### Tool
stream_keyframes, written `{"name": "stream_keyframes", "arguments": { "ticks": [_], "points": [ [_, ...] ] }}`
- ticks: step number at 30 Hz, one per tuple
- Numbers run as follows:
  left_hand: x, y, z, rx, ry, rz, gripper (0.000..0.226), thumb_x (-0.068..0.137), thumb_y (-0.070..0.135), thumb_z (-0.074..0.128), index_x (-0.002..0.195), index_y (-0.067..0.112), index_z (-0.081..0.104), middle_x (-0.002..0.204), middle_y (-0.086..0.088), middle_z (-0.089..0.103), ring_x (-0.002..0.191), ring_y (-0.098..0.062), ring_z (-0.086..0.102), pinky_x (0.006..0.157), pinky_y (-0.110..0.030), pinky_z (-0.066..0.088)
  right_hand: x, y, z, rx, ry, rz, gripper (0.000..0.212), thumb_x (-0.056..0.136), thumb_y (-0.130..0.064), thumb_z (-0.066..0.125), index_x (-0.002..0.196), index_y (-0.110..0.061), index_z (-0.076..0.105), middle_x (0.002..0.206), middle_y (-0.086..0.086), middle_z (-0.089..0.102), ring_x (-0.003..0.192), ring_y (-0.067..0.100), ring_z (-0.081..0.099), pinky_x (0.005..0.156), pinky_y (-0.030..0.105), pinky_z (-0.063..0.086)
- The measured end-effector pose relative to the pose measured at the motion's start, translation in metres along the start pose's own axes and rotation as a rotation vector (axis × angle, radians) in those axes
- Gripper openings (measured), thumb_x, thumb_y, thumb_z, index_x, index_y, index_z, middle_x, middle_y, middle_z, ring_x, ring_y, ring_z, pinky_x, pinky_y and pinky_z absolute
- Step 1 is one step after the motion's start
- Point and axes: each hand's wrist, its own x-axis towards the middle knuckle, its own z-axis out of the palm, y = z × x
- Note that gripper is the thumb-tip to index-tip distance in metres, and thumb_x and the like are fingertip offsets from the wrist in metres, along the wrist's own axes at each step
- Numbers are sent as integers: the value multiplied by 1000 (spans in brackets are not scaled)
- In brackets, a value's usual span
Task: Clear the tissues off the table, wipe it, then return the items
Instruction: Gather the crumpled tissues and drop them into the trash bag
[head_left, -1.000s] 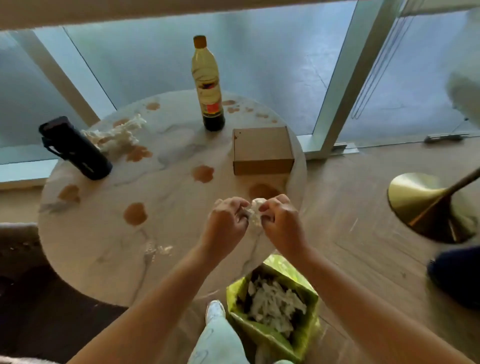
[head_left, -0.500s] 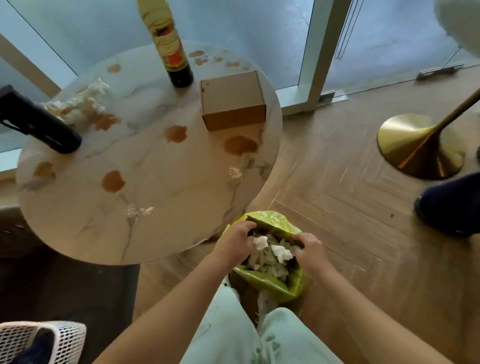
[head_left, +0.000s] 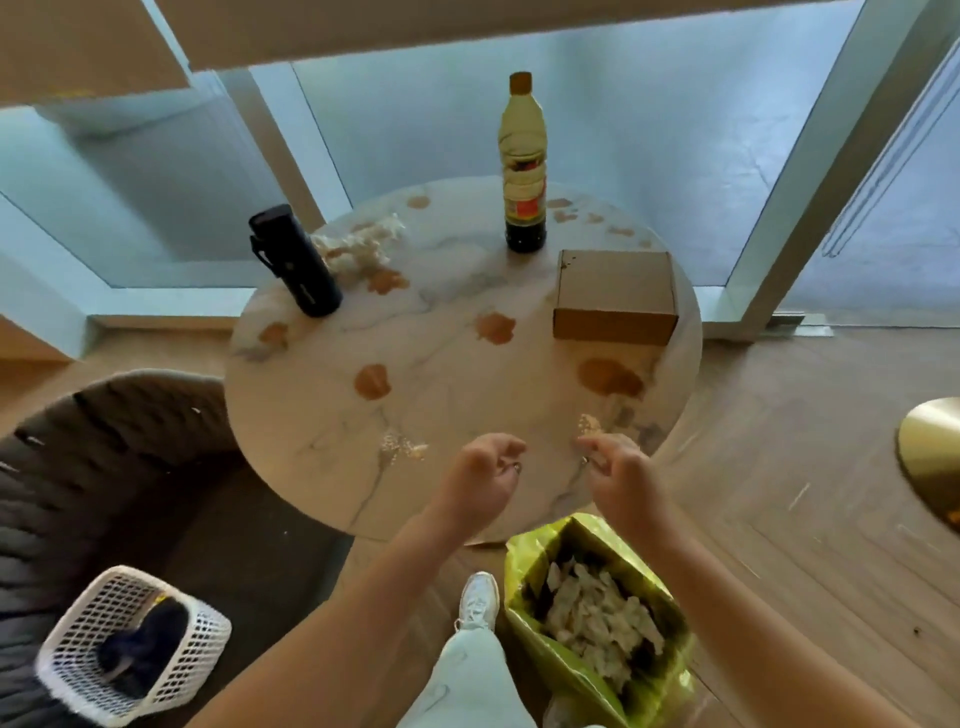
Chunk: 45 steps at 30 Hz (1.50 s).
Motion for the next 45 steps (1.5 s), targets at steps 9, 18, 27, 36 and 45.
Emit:
{"name": "stream_keyframes", "arguments": {
  "ticks": [9, 18, 27, 36, 45],
  "points": [
    [118, -52, -117, 190, 174, -100, 32, 85, 9, 59, 117, 9, 60, 119, -8, 60, 108, -23, 56, 94, -22, 38, 158, -89, 47, -1, -107, -185, 30, 85, -2, 58, 114, -6, 63, 114, 9, 60, 95, 24, 62, 85, 24, 46],
    [279, -126, -192, 206, 309, -256, 35, 86, 10, 57, 120, 4, 54, 119, -16, 51, 112, -30, 49, 98, -32, 38, 344, -134, 132, -121, -231, -169, 34, 88, -8, 54, 122, -8, 57, 120, 10, 57, 100, 26, 59, 91, 27, 43],
    [372, -179, -211, 465, 244, -473, 51, 88, 2, 44, 135, 19, 34, 138, -9, 30, 126, -28, 28, 100, -37, 34, 465, -151, 208, -205, -303, -190, 45, 87, -1, 52, 131, -6, 47, 127, 12, 48, 118, 28, 47, 99, 27, 35],
    [404, -205, -195, 444, 157, -278, 57, 87, 2, 45, 137, 26, 33, 138, -4, 33, 125, -27, 26, 103, -40, 28, 540, -159, 257, -475, -569, -384, 65, 83, 7, 43, 139, -25, 36, 152, 0, 19, 135, 29, 20, 111, 36, 27],
    [388, -209, -185, 351, 353, -89, 25, 79, -2, 63, 104, 5, 62, 100, -13, 61, 95, -31, 51, 81, -40, 45, 530, -137, 241, -328, -334, -328, 27, 81, 13, 42, 93, 0, 64, 103, 16, 46, 96, 32, 46, 80, 30, 40]
  ]
}}
